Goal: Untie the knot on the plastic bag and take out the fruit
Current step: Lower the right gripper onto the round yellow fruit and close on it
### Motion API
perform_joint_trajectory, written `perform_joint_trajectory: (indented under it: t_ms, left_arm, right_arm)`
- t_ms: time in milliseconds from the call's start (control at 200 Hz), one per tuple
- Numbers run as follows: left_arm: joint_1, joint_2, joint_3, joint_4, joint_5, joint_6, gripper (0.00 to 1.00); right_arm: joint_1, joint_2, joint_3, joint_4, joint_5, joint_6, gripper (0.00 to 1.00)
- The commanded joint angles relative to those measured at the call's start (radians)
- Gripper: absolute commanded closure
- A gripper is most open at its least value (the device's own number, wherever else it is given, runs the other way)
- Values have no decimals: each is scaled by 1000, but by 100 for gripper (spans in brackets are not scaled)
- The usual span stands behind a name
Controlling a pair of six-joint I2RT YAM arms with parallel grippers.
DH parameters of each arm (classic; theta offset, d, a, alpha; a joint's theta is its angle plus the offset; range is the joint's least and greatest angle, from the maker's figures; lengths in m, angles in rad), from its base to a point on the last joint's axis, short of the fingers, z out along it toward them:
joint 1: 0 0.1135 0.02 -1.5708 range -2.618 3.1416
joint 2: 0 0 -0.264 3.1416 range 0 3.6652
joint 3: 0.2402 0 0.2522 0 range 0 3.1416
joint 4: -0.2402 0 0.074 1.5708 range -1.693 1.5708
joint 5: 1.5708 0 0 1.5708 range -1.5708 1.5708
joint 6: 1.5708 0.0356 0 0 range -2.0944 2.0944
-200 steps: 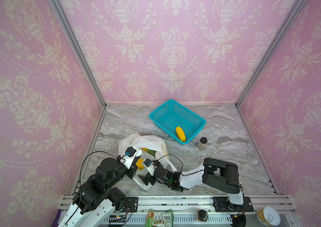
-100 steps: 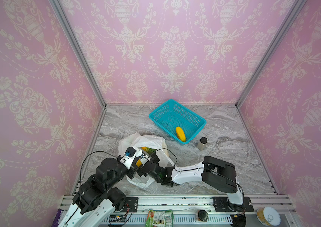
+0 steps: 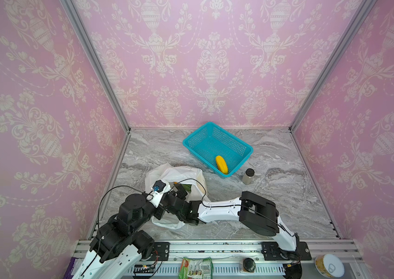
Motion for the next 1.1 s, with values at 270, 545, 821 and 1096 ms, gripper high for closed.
perform_joint_trajectory:
  t_ms: [270,545,821,1096]
  left_arm:
    - [-14,-27,7,57,57,-1,100]
    - [-13,-16,6,58,57,1,100]
    - [-13,-23,6,57,62,3,100]
    - [-13,-27,6,55,68,3,100]
  right_arm:
    - [-68,19,-205,140,-119,73,0]
    - [-81,-48,-392,388,-175,64,0]
    - [-87,58,-200,214,-170,73,0]
    - [-93,97,-142,186,-186,61,14]
